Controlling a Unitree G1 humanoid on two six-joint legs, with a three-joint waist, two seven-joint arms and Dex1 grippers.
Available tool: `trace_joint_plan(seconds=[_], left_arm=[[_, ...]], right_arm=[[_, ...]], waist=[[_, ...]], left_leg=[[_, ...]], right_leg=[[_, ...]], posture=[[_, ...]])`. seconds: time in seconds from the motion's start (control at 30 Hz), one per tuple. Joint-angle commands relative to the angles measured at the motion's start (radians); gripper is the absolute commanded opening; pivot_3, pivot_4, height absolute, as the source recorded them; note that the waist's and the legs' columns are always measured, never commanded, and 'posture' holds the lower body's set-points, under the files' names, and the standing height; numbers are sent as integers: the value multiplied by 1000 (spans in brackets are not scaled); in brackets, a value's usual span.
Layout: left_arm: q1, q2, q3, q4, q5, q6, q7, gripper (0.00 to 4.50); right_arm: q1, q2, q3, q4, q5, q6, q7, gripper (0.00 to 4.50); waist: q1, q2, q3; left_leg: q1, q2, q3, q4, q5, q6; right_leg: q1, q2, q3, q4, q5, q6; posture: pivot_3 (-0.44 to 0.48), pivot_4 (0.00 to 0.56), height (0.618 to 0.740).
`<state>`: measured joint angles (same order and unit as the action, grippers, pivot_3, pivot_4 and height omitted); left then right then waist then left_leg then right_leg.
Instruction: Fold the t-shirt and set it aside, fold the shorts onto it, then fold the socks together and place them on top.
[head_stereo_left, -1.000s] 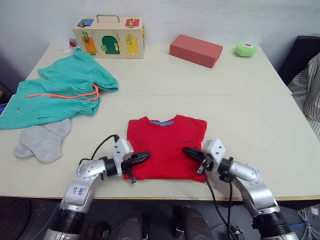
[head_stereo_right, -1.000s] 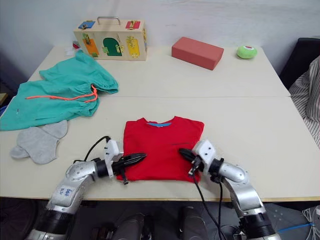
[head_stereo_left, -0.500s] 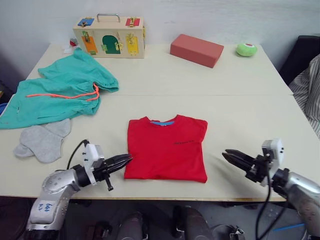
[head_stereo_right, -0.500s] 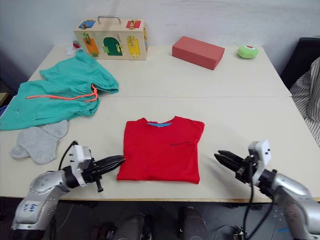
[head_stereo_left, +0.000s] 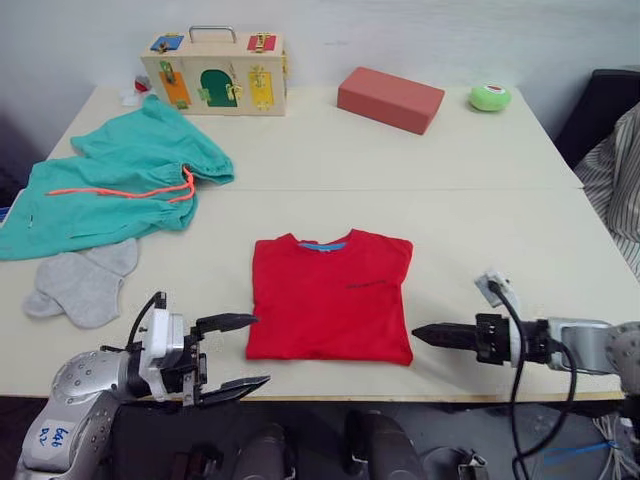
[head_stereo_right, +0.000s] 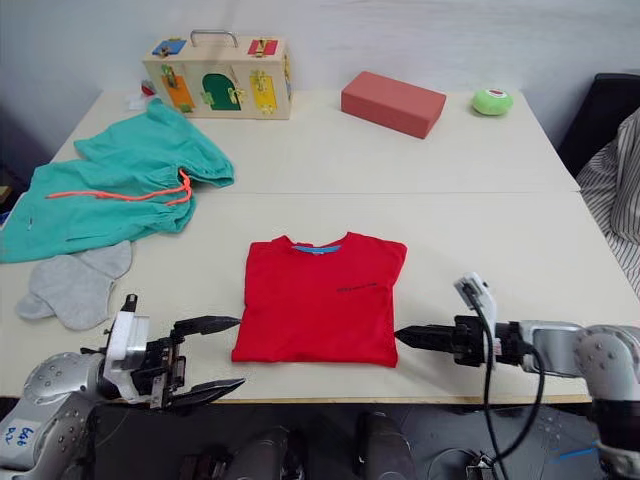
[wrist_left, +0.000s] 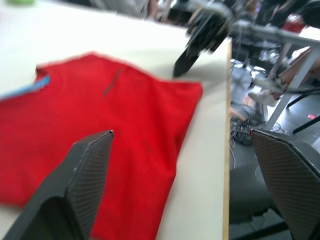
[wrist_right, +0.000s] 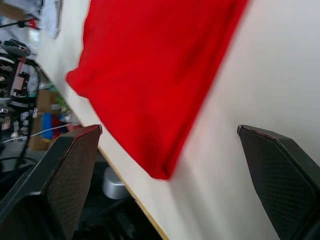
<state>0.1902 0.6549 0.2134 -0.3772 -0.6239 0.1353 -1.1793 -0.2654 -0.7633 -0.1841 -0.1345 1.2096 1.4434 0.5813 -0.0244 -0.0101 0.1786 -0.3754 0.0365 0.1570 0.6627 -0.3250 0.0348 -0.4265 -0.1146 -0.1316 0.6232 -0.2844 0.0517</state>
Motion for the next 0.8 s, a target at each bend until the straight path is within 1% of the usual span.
trace_joint_plan(seconds=[0.03,0.07,0.17,0.2,0.27,0.3,0.4,0.53,0.57,0.6,0.67,0.73,0.8], left_arm=[[8,9,17,-21,-16,-25,-19,4447],[11,8,17,-22,-20,-24,-18,4447],[16,0,17,-26,-28,-22,-14,4500],[15,0,15,-29,-30,-18,-12,4500],[10,-1,13,-31,-30,-15,-5,4500],[7,-2,11,-31,-30,-14,-4,4500],[-3,-2,4,-28,-26,-15,-2,4500],[-38,-12,-11,-16,-19,-15,11,4500],[-50,-16,-16,-12,-18,-14,15,4500],[-59,-19,-20,-8,-17,-12,18,4500],[-85,-31,-27,0,-23,-5,32,4500],[-100,-39,-31,3,-30,3,41,4500],[-126,-64,-20,0,-77,45,87,4500]], right_arm=[[-40,149,37,24,11,64,-122,4500],[-56,191,29,36,4,66,-152,4500],[-111,276,25,70,-54,54,-221,3913],[-124,287,26,81,-76,45,-234,3505],[-136,284,26,93,-111,30,-236,2829],[-136,273,27,96,-123,29,-228,2573],[-129,243,19,96,-151,25,-207,1455],[-103,181,-11,91,-170,21,-179,133],[-89,154,-27,91,-173,19,-171,57],[-82,136,-35,94,-177,15,-163,57],[-42,55,-68,100,-192,-6,-119,57],[-12,-1,-83,103,-203,-30,-79,57],[23,-70,-99,137,-235,-68,-33,57]], waist=[[-5,-2,-1],[-10,-4,-2],[-12,-4,-3],[-11,-3,-3],[-9,-4,-3],[-6,-4,-3],[-4,-3,-2],[3,-4,-3],[8,-4,-3],[16,-4,-3],[30,-4,-3],[43,-3,-3],[47,-3,-3]], left_leg=[[0,0,0,0,0,0],[0,1,0,-1,0,-1],[0,2,1,-1,0,-2],[0,2,1,-1,1,-2],[0,2,1,0,1,-3],[0,2,1,0,1,-3],[0,2,1,0,1,-2],[0,1,1,0,1,-2],[0,1,1,0,0,-1],[0,0,1,0,0,0],[0,-1,1,1,-1,2],[-1,-4,0,1,-3,5],[-1,-5,1,1,-4,7]], right_leg=[[0,0,0,0,0,0],[0,1,0,0,0,0],[0,2,0,1,0,0],[0,2,0,1,0,0],[0,2,0,1,0,0],[0,2,0,1,0,0],[0,2,0,1,0,0],[1,2,0,0,0,0],[2,1,0,-1,1,1],[2,1,0,-2,1,2],[3,0,1,-3,2,3],[3,-3,1,-5,2,4],[4,-3,1,-8,3,6]], posture=[[0,150,740],[0,150,740],[0,150,740],[0,150,740],[0,150,740],[0,150,740],[0,150,740],[0,150,740],[0,150,740],[0,150,740],[0,150,740],[0,150,740],[0,150,740]])
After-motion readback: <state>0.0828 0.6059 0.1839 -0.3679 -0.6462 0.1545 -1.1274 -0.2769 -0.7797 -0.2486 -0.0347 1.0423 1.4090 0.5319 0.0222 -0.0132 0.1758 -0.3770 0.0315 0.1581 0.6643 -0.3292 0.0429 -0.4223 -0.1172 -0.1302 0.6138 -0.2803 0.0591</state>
